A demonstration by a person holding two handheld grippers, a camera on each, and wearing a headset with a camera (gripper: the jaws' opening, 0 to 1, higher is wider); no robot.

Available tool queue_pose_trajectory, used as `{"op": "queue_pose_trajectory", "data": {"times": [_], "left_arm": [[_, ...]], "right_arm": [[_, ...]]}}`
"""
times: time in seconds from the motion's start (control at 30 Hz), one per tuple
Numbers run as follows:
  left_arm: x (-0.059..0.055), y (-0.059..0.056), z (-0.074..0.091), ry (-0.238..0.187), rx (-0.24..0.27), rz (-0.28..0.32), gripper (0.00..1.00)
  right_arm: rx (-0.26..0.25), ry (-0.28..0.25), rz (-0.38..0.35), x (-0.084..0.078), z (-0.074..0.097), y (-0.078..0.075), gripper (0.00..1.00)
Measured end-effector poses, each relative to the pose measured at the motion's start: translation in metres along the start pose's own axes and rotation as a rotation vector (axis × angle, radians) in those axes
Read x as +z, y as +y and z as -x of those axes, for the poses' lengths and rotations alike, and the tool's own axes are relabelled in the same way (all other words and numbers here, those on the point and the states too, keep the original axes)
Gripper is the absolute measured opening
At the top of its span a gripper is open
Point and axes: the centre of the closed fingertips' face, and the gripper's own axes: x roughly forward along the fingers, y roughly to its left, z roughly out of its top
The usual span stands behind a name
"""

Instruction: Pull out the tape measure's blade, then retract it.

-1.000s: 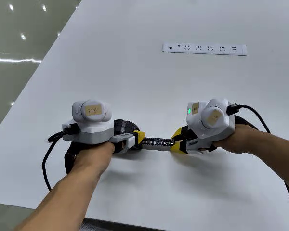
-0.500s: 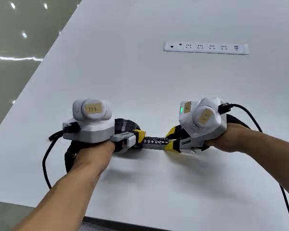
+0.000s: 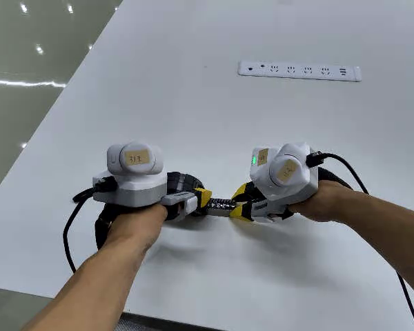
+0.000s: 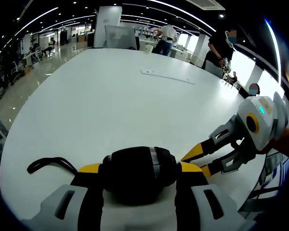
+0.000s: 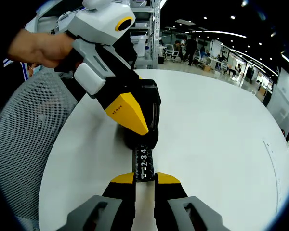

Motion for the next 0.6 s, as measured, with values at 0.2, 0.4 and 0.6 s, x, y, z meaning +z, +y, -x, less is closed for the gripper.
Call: {"op": "queue_pose_trajectory", "data": {"times": [0.2, 0.4, 0.6], "left_arm": [[0.0, 0.001, 0.0, 0.001, 0.0, 0.001, 0.55], [0.0, 0.001, 0.0, 0.001, 0.0, 0.003, 0.55], [0.001, 0.0, 0.001, 0.001, -0.001, 0.005, 0.55]], "right_arm": [[-0.002, -0.007, 0.002, 0.004, -0.003, 0.0, 0.11], [-0.003, -0.017, 0.003, 0.009, -0.007, 0.0, 0.11], [-0.003, -0.024, 0.006, 0.014, -0.012, 0.0, 0.11]]}}
